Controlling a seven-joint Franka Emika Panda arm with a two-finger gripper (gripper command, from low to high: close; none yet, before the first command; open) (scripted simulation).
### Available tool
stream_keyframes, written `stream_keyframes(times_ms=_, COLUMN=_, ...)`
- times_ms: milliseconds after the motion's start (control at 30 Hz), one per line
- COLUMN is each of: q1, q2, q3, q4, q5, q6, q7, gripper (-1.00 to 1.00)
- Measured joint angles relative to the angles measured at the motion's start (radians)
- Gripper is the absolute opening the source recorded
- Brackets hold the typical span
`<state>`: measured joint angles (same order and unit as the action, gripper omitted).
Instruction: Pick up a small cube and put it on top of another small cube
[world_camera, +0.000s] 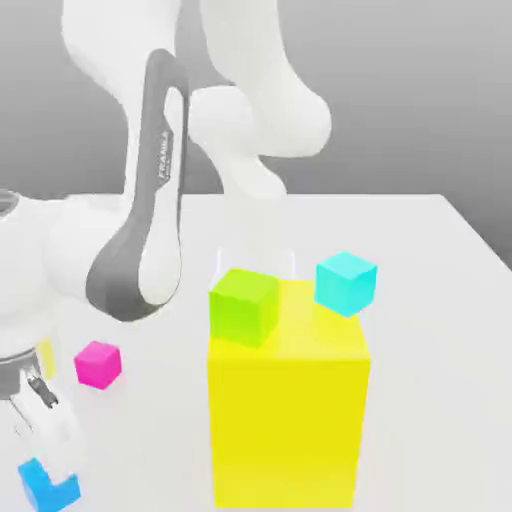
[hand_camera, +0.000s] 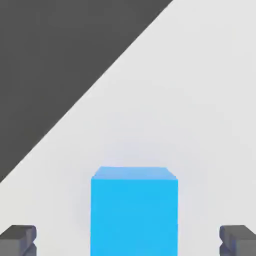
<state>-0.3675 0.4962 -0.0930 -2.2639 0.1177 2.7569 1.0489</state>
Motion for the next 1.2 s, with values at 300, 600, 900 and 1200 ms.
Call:
stream_keyframes(times_ms=300, q1=0.001, q2=-0.006, q3=-0.002, q4=-0.002, q5=0.001, q6=-0.004, q7=0.000, gripper=-1.00)
stream_keyframes(times_ms=600, q1=0.088, q2=-0.322, q3=0.009, q4=-0.042, q5=-0.088, q6=-0.276, q7=0.052, gripper=-1.00)
stream_keyframes(times_ms=900, q1=0.222, q2=-0.648, q3=0.084, q4=-0.064, q5=-0.110, q6=-0.580, q7=0.050, gripper=-1.00)
stream_keyframes(times_ms=1200, q1=0.280, q2=-0.794, q3=0.151, q4=-0.173, q5=-0.091, q6=-0.617, q7=0.027, gripper=1.00)
